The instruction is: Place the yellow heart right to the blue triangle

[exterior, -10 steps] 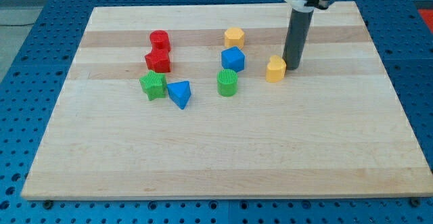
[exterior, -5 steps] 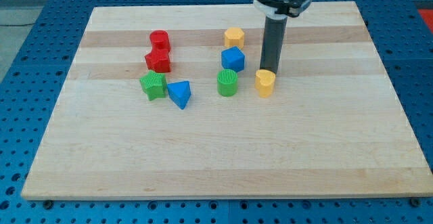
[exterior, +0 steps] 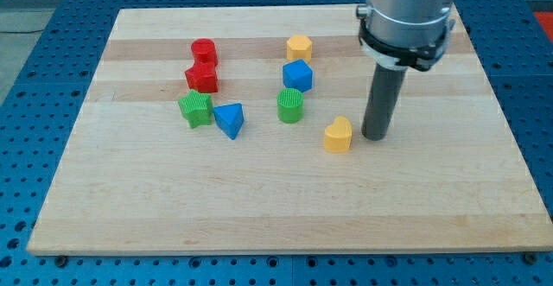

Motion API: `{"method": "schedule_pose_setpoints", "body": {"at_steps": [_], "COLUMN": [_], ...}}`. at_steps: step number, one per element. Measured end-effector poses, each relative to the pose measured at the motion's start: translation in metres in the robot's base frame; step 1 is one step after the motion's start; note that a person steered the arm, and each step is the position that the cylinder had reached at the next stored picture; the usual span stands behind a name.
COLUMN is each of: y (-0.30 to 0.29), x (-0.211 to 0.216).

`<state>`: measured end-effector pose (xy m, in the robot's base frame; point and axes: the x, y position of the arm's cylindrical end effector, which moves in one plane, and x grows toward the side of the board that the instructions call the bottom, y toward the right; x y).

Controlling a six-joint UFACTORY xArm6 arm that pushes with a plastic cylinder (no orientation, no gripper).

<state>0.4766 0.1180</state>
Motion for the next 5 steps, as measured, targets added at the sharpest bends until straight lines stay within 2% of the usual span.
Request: {"method": "schedule_pose_setpoints", "body": {"at_steps": [2, 3, 5], "y": [-0.026, -0.045, -0.044], "x": [0.022, 0.017, 0.006]}}
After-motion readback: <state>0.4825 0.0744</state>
